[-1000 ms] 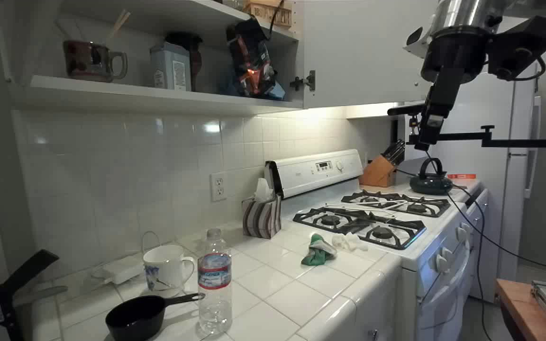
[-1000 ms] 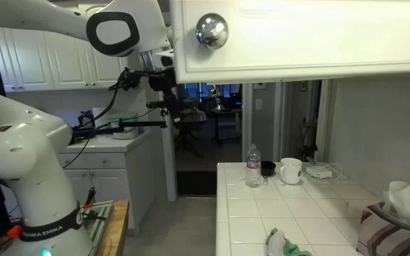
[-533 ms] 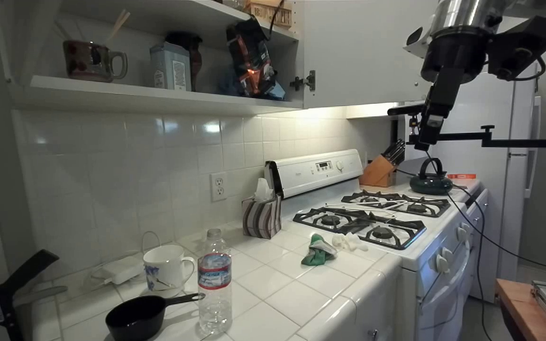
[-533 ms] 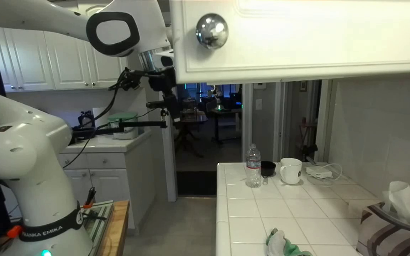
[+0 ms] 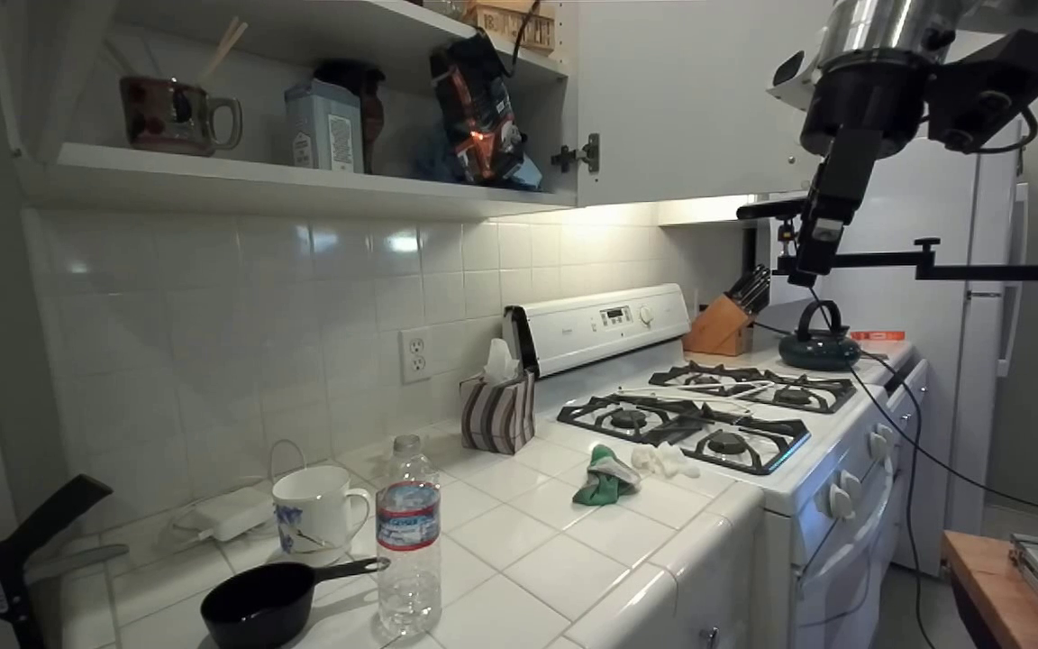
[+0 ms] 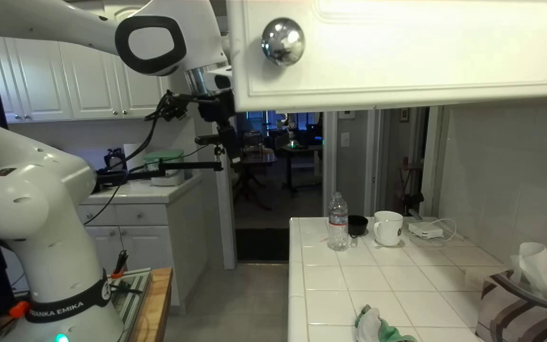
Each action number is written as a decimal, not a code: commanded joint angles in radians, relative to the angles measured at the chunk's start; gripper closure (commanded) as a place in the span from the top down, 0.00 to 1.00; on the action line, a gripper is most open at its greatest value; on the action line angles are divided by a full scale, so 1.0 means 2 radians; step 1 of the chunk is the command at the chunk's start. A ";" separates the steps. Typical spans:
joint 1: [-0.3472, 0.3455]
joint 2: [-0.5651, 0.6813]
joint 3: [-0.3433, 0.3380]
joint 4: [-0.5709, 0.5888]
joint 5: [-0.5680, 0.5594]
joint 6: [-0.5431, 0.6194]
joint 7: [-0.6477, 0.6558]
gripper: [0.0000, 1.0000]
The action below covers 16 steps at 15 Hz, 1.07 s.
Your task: Fully close the right part of the cabinet
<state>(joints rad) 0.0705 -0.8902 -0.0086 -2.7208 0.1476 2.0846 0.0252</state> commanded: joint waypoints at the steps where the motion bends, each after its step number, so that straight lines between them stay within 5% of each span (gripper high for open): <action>1: -0.003 0.000 0.003 0.001 0.003 -0.001 -0.002 1.00; 16: 0.005 0.022 0.003 -0.007 0.008 0.033 -0.012 1.00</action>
<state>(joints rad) 0.0726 -0.8789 -0.0064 -2.7213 0.1476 2.0937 0.0250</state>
